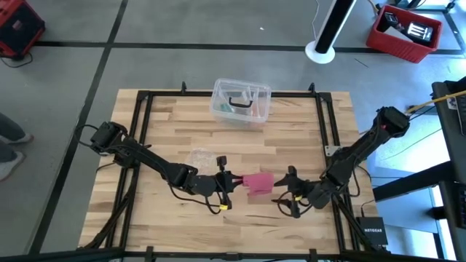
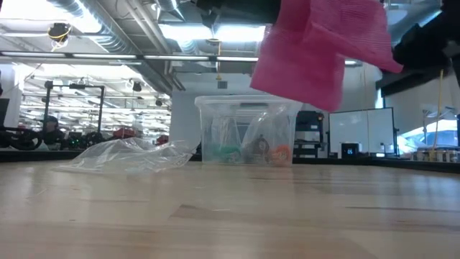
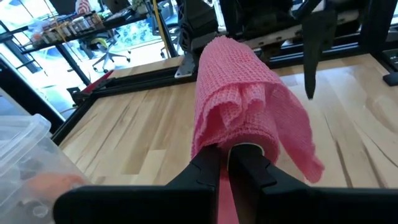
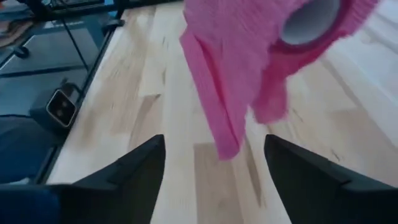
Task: Roll bandage
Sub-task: Roll the pink bandage
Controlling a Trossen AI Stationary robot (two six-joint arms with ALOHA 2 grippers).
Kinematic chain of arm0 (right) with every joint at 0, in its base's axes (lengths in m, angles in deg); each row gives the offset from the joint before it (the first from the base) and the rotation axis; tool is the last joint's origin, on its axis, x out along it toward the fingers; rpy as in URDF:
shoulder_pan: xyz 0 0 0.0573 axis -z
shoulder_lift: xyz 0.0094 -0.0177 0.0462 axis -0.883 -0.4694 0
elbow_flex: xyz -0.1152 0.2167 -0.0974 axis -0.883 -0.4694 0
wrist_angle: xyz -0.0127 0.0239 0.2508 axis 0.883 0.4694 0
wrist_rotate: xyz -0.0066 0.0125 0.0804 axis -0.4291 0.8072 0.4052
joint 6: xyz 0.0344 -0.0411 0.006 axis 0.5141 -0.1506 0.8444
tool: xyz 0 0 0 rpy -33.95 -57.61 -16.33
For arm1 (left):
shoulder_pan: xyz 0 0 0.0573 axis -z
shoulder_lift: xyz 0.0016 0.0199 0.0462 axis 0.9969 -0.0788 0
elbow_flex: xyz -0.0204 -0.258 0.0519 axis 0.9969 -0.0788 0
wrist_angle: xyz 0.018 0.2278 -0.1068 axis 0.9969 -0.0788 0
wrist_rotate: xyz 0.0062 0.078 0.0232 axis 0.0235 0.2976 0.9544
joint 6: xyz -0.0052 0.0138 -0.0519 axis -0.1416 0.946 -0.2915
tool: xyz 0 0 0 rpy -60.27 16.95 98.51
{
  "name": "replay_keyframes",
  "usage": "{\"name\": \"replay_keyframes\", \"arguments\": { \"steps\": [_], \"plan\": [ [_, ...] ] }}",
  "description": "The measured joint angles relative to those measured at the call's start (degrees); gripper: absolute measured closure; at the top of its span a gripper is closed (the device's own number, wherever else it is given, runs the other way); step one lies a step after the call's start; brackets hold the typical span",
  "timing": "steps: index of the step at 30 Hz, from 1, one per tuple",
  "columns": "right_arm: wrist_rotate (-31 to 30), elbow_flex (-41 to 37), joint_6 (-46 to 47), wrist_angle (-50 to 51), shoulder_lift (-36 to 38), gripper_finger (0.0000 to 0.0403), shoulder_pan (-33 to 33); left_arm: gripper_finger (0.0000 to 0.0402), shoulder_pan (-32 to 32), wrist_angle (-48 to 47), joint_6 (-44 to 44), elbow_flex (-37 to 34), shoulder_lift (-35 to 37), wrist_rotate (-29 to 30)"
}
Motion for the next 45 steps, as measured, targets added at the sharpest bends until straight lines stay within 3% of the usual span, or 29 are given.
{"name": "replay_keyframes", "arguments": {
  "steps": [6,15,21,27,30,37,40,43,45],
  "plan": [
    [3.2,0.1,-4.9,-9.7,-2.5,0.0193,-0.1,0.0389,-0.1,0.2,0.2,0.0,0.0,0.0],
    [1.1,6.0,-14.3,-7.5,-2.1,0.039,-0.1,0.0389,-0.1,0.2,0.5,0.0,0.0,0.0],
    [-1.1,19.6,-27.0,6.2,1.3,0.039,-0.1,0.0389,0.9,-0.4,1.3,0.0,0.0,0.0],
    [-19.0,31.4,-48.7,15.2,2.5,0.0391,1.8,0.0389,2.5,-0.4,1.8,0.0,0.0,0.0],
    [-21.8,34.5,-55.6,17.7,3.4,0.0397,5.9,0.0389,3.8,-0.4,1.8,0.0,0.0,-0.4],
    [-18.1,35.4,-58.4,22.5,7.4,0.0397,22.1,0.0389,7.0,-0.5,-1.6,0.0,0.0,-3.8],
    [-11.8,35.4,-54.7,26.7,8.3,0.0399,29.5,0.0389,8.5,-0.5,-4.8,0.0,0.0,-6.1],
    [-2.1,35.1,-52.6,29.9,8.3,0.0398,35.5,0.0389,9.5,-0.5,-8.4,0.0,0.0,-11.7],
    [1.0,33.6,-51.4,28.6,8.3,0.0399,38.0,0.0389,10.1,-0.5,-11.3,0.0,0.0,-15.2]
  ]
}}
